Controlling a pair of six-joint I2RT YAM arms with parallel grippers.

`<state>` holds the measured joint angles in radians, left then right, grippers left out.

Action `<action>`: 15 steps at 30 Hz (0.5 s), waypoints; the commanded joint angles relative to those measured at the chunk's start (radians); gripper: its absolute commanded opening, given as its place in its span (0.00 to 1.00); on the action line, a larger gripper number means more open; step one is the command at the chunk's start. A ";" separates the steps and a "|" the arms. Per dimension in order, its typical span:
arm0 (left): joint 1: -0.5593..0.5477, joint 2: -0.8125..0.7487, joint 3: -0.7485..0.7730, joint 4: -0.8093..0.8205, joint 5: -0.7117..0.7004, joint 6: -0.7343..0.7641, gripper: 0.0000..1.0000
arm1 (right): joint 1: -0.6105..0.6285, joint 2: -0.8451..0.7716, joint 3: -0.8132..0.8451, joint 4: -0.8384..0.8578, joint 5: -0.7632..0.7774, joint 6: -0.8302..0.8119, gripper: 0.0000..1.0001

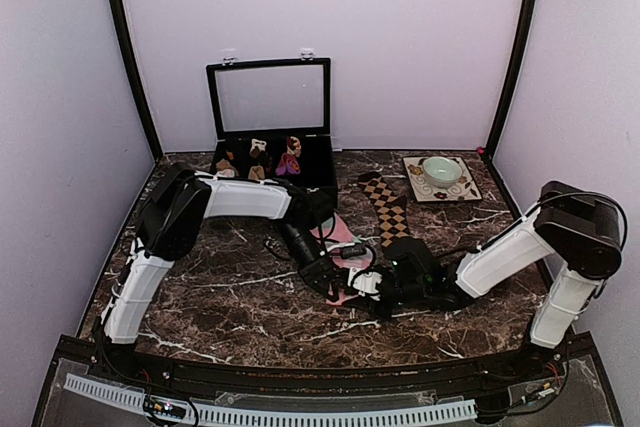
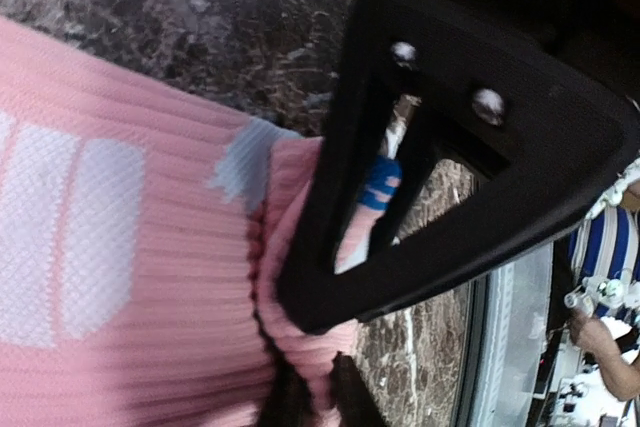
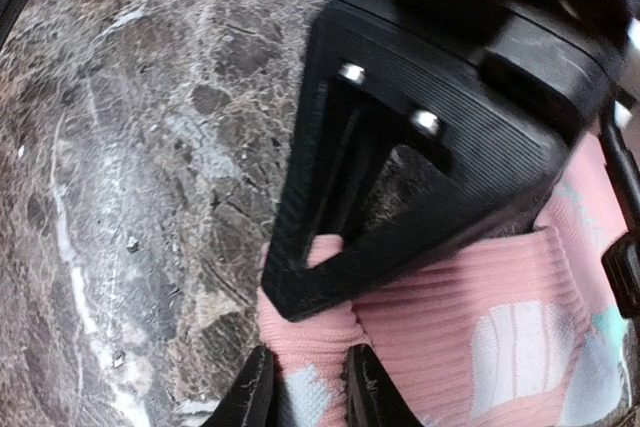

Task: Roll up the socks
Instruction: Roll the sock at the center of the board.

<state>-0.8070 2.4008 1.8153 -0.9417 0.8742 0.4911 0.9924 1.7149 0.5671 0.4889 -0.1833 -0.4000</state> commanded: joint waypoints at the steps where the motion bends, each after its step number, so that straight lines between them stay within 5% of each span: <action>1: 0.024 0.009 -0.089 -0.110 -0.196 0.044 0.25 | -0.028 0.070 -0.029 -0.041 0.003 0.077 0.20; 7: 0.067 -0.179 -0.220 -0.013 -0.148 0.044 0.57 | -0.037 0.080 -0.072 -0.015 -0.046 0.172 0.04; 8: 0.071 -0.208 -0.242 0.005 -0.154 0.047 0.85 | -0.037 0.081 -0.075 -0.012 -0.053 0.188 0.03; 9: 0.072 -0.238 -0.260 0.018 -0.167 0.053 0.93 | -0.037 0.085 -0.075 -0.012 -0.061 0.204 0.02; 15: 0.069 -0.411 -0.392 0.156 -0.187 0.096 0.91 | -0.066 0.105 -0.057 -0.006 -0.154 0.331 0.00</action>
<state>-0.7319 2.0930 1.4944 -0.8787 0.7422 0.5446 0.9527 1.7546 0.5362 0.6254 -0.2680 -0.1978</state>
